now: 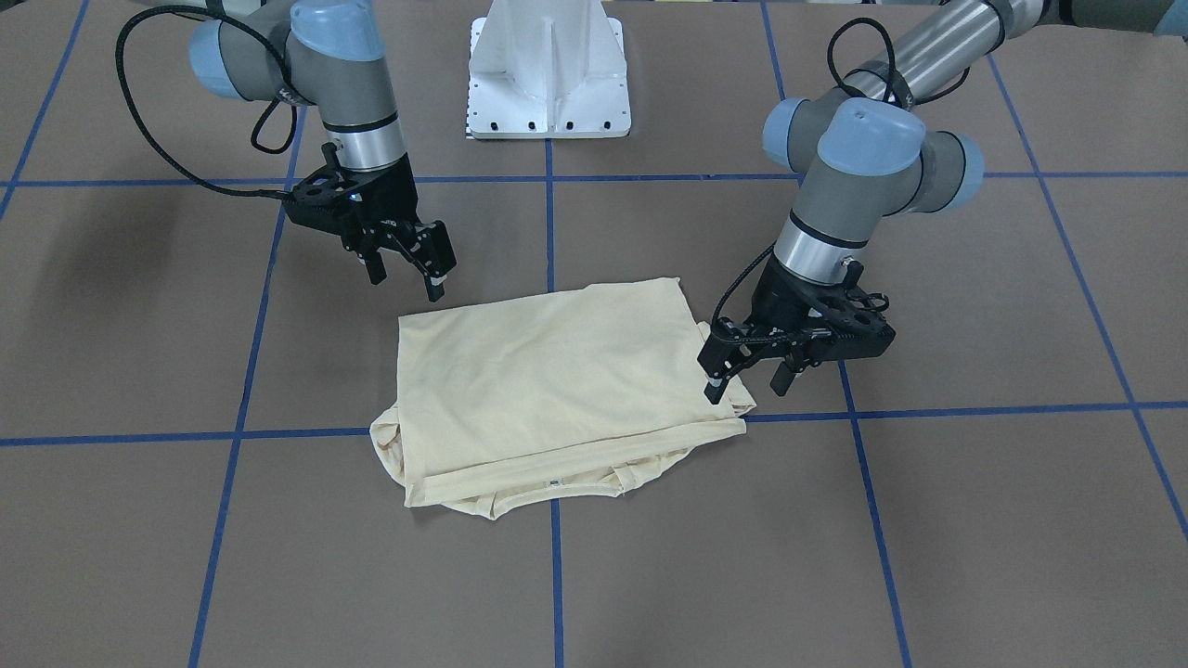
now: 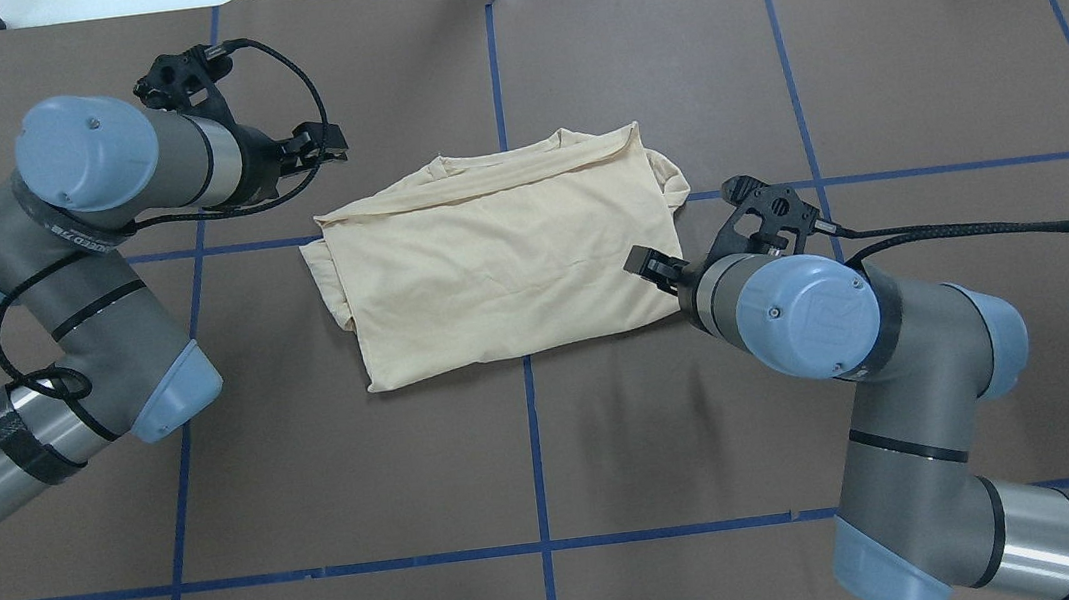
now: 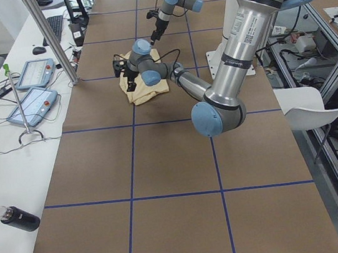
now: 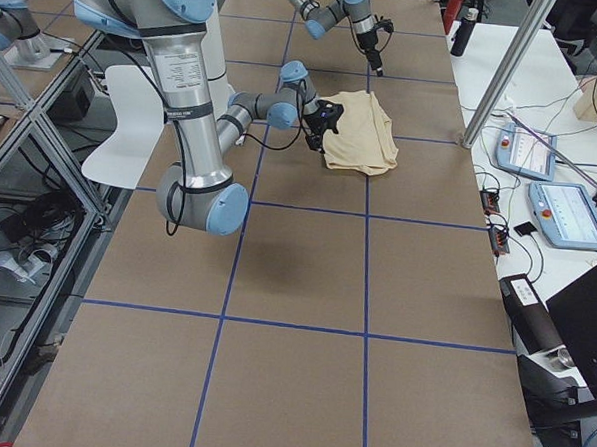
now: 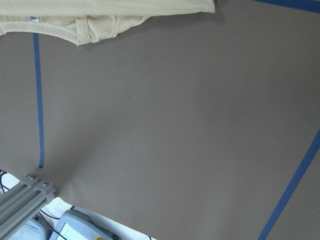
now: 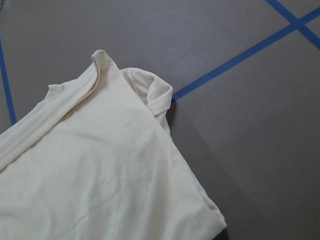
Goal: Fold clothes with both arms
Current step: 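Release the hem and draw both grippers back from the folded shirt, then move the right gripper to the shirt's near corner and grasp it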
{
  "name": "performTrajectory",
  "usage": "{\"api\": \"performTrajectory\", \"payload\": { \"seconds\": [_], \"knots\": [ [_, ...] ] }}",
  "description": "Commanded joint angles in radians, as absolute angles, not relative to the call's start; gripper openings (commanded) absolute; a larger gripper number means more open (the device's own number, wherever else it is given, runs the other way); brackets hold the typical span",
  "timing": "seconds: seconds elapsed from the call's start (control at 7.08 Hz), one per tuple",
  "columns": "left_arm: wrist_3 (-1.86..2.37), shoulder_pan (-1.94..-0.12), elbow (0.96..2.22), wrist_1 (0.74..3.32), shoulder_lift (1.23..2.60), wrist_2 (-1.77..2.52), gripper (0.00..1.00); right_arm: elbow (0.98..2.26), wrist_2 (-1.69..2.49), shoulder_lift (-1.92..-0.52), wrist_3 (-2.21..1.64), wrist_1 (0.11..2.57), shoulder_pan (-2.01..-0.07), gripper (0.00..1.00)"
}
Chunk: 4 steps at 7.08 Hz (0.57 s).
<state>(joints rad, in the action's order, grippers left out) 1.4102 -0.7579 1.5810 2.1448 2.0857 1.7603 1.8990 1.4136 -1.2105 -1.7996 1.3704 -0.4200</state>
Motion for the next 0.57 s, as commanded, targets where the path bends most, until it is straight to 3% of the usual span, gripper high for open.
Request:
{"api": "performTrajectory", "payload": {
  "seconds": [0.0, 0.42],
  "knots": [
    [1.414, -0.758, 1.583, 2.143, 2.086, 1.763, 1.00, 1.840, 1.388, -1.224, -1.891, 1.365, -0.402, 0.99],
    [1.411, -0.758, 1.574, 2.143, 2.082, 1.761, 1.00, 1.795, 1.435, -1.207, -1.925, 1.368, -0.397, 0.93]
  ]
}}
